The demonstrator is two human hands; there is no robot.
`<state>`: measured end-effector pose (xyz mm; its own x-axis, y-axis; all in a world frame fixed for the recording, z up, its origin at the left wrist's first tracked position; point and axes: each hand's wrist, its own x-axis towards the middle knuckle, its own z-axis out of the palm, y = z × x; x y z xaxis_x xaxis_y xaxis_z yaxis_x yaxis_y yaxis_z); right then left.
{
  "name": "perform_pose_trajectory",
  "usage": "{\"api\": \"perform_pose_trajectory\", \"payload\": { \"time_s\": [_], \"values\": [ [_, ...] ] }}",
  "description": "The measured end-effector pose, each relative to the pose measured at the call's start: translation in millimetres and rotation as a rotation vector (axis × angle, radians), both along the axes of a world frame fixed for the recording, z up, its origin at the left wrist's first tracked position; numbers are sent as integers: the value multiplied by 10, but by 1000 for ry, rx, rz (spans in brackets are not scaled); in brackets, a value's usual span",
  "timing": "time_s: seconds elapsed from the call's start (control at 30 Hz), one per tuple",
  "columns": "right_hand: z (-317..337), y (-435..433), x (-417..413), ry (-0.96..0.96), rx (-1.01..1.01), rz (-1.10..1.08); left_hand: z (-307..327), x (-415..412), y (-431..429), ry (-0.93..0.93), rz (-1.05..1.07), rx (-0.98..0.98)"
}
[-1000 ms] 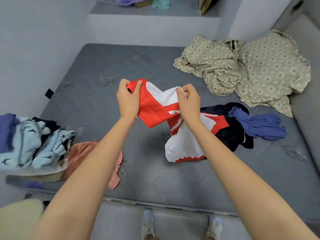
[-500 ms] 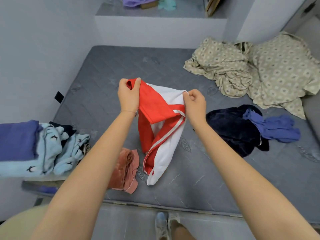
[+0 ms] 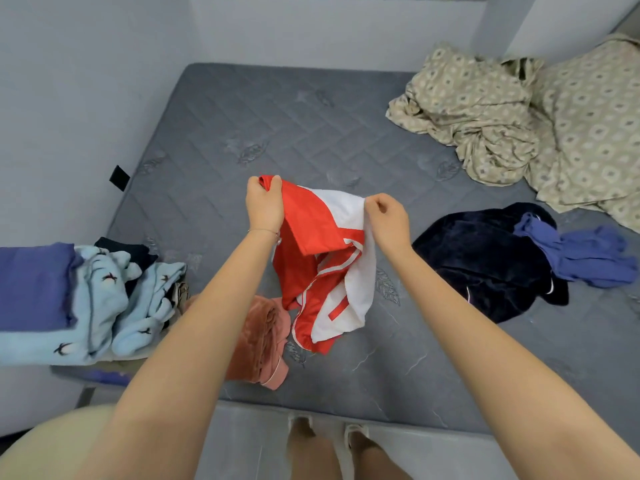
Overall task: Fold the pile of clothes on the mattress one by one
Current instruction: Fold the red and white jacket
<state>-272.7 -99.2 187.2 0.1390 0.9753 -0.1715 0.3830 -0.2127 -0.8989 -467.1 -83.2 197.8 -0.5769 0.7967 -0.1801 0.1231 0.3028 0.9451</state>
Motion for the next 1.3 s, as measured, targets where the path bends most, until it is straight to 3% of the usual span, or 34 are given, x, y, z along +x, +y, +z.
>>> {"api": "perform_pose_trajectory", "payload": {
  "time_s": [0.2, 0.43, 0.53, 0.6, 0.67, 0.8, 1.0, 1.17, 1.3],
  "values": [
    [-163, -265, -393, 159, -39, 74, -245, -128, 209, -282, 57, -38],
    [-386, -368, -921, -17, -68, 209, 75, -204, 229, -499, -26, -2],
    [-493, -319, -1096, -151, -15, 120, 188, -120, 158, -610, -142, 13],
    [-518, -275, -1144, -137, 78, -12, 204, -116, 155, -654, -195, 18],
    [-434, -233, -1106, -86, 140, -109, 182, -167, 172, -633, -232, 29],
    [-270, -87, -882, 49, 79, -163, 44, -326, 192, -529, -267, 16],
    [-65, 90, -598, 42, -61, 39, -179, -499, 153, -367, -413, -79],
    [86, 96, -487, 276, -145, 59, -585, -553, 40, -40, -634, -291],
    [235, 97, -374, 434, -177, 42, -691, -470, -32, -134, -787, -366]
  ]
}}
